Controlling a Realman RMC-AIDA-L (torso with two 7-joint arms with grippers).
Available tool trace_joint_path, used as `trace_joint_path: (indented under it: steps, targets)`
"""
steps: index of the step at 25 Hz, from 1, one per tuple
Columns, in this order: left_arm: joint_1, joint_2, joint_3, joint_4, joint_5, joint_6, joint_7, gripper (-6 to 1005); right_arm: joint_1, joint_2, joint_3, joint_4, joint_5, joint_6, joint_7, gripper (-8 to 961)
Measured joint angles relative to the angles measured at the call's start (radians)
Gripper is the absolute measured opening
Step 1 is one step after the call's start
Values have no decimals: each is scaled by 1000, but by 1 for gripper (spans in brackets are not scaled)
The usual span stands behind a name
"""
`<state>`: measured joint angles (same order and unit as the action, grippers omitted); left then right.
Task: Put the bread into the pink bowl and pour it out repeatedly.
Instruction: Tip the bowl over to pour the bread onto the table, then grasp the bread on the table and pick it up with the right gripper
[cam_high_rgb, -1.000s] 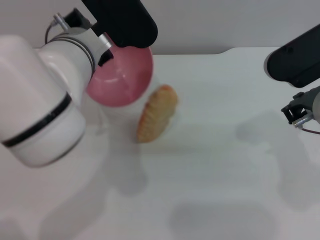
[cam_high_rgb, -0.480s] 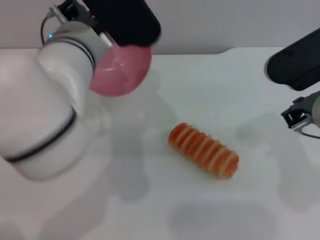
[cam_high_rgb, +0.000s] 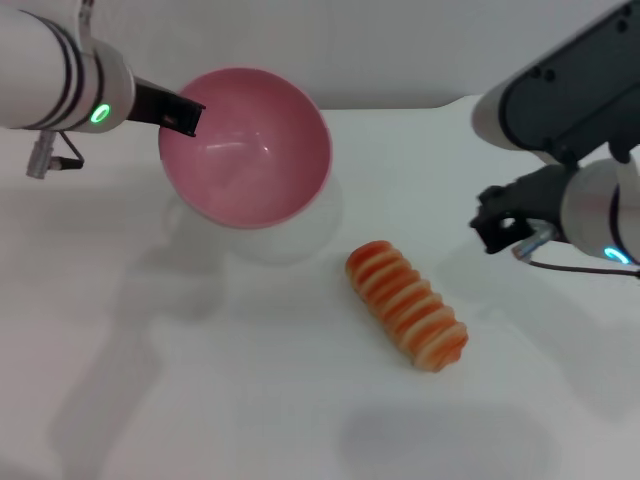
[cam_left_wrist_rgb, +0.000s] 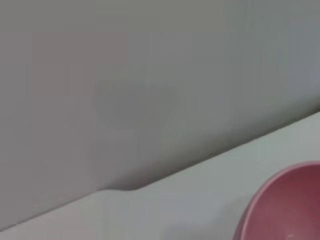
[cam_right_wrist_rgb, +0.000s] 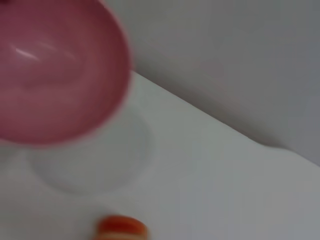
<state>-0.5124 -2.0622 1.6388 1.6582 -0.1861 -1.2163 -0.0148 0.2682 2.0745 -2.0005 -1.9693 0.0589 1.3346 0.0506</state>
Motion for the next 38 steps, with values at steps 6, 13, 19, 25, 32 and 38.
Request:
trace_joint_path:
  steps: [6,13,19,25,32,38]
  targets:
    - [4,1,-12,-29,29,1,-10,45,18,1,2,27,29,-30,-11,51]
    - [-22,2,-13,-77,85,-2,-30,45,36,3,-13,130,41,-45,10,113]
    - [-40,1,-8,-107,86,5,-30,45,59,4,-41,186,43,-86,35,204]
    - [-45,1,-6,-122,86,5,-30,45,70,4,-42,190,36,-86,36,372]
    - [-50,-1,-5,-127,84,5,-31,45,92,3,-42,237,37,-101,38,631]
    - [-51,-2,-4,-131,81,6,-32,45,111,6,-50,285,85,-170,53,718]
